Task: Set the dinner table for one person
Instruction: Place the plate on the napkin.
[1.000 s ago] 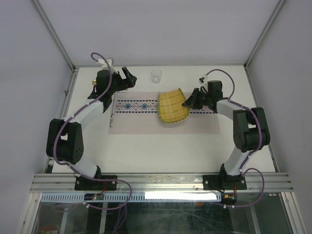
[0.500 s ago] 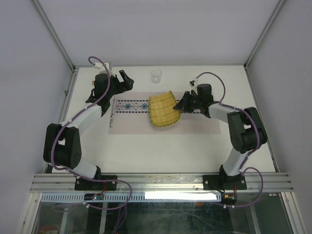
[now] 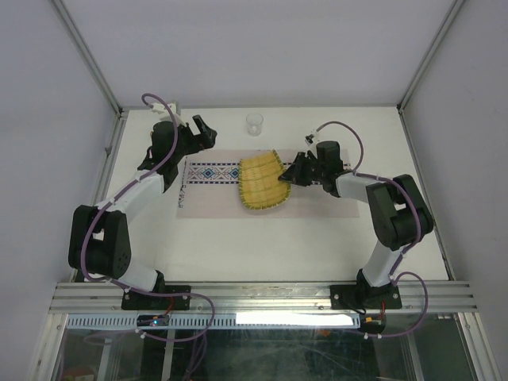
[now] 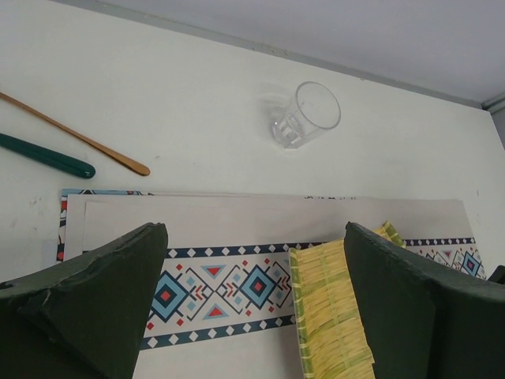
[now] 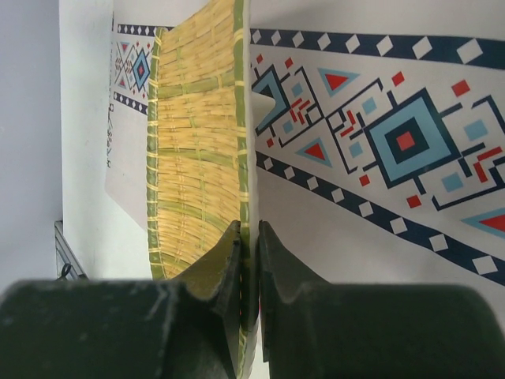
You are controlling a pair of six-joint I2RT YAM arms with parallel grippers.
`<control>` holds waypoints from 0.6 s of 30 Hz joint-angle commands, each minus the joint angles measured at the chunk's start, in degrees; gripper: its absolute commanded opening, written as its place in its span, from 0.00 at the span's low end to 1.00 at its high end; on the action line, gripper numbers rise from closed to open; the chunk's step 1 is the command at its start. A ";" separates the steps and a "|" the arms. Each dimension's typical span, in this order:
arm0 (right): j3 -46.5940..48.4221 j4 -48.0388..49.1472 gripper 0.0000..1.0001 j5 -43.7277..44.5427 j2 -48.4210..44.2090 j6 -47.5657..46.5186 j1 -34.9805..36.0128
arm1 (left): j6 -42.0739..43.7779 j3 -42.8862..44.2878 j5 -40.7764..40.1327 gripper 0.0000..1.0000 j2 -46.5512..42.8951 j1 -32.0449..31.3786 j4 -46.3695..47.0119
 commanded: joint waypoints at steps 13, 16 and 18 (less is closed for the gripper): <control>-2.07 7.77 0.00 2.30 -1.09 1.63 0.57 | -0.25 -1.19 0.65 0.99 -2.52 0.66 3.38; -2.22 7.72 0.00 2.89 -1.17 1.36 0.57 | -0.41 -1.47 0.82 0.99 -2.75 0.61 3.40; -2.24 7.49 0.00 3.11 -1.09 1.27 0.59 | -1.03 -1.81 1.47 0.99 -3.13 0.66 3.47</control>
